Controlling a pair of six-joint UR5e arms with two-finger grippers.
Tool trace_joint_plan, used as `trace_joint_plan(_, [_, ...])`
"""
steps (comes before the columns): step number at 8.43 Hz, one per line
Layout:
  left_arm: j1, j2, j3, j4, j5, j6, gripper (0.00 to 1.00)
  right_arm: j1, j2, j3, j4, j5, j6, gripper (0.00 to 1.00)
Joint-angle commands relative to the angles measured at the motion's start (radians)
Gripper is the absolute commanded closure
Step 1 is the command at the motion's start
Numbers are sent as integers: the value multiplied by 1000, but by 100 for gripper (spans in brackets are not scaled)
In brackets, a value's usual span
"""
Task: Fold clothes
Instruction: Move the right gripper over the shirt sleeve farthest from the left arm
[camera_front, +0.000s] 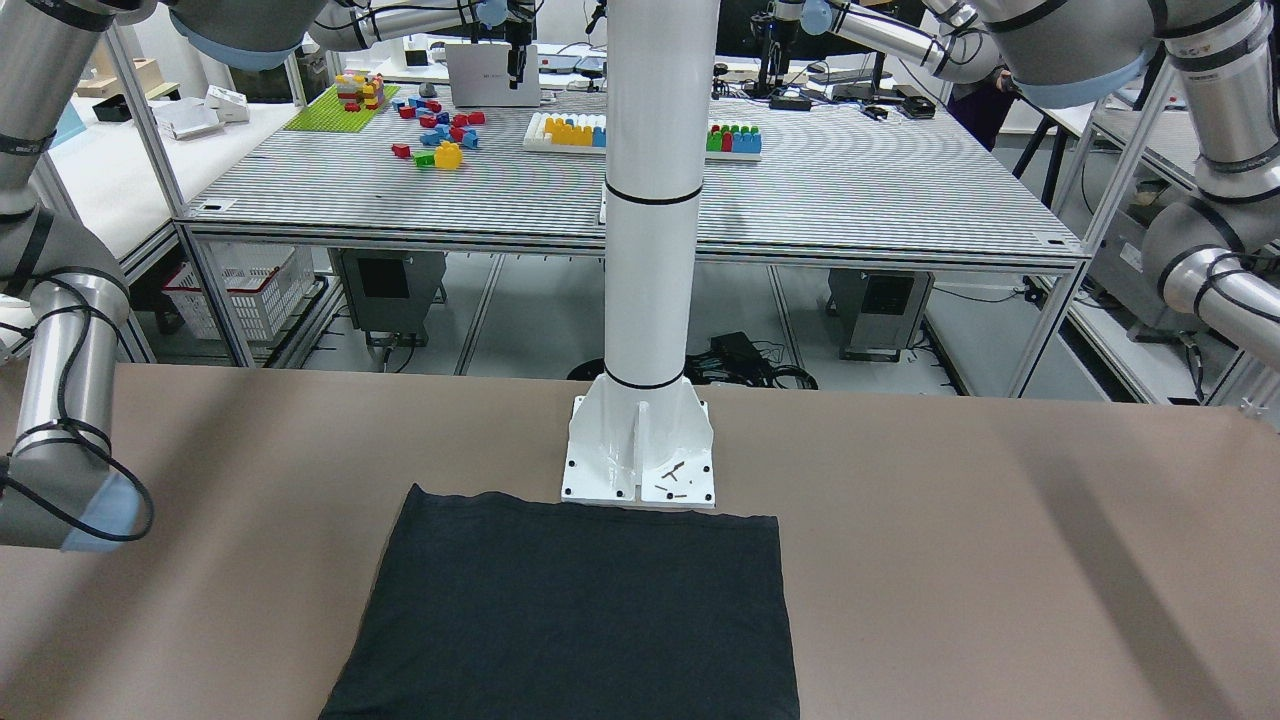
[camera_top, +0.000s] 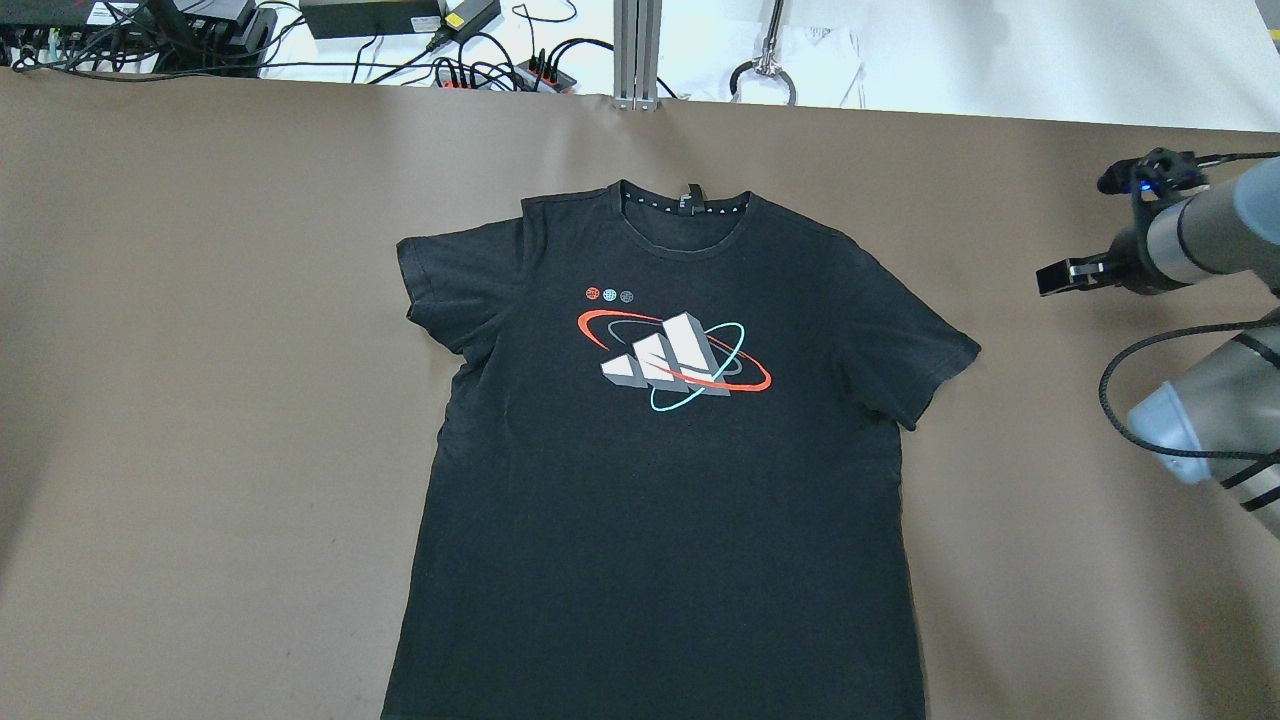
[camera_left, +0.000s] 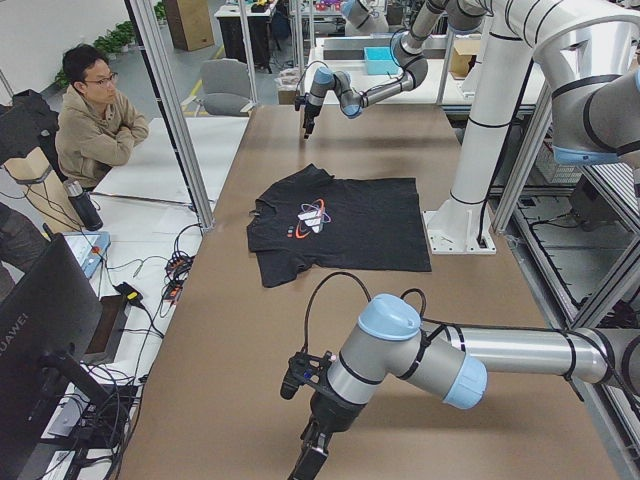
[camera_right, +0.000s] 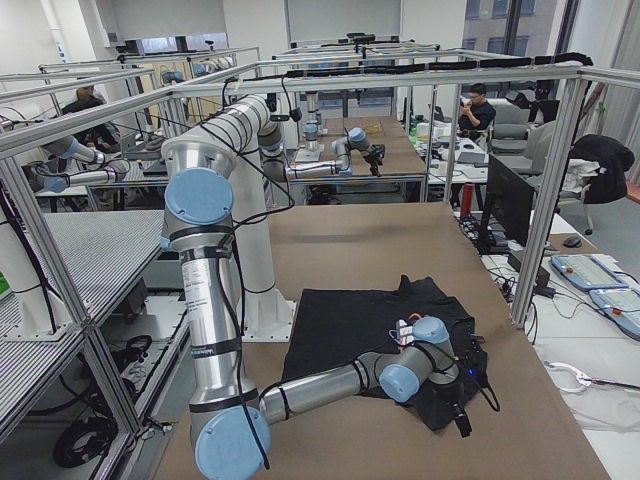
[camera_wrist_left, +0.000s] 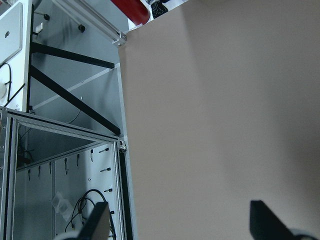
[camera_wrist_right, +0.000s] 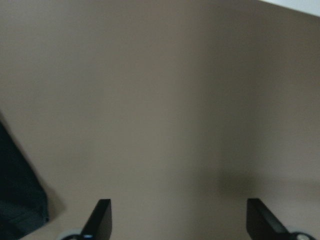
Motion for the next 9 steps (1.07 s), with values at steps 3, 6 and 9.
trace_joint_plan(3, [0,-16,-6,1,0,-12,0,-93,83,-148,7,3,27,25])
trace_joint_plan(6, [0,-22,-6,4,-2,-12,0,-128,93,-165,8,3,32,27])
trace_joint_plan(9, [0,-22,-6,2,-2,-12,0,-145,93,-171,8,3,30,32])
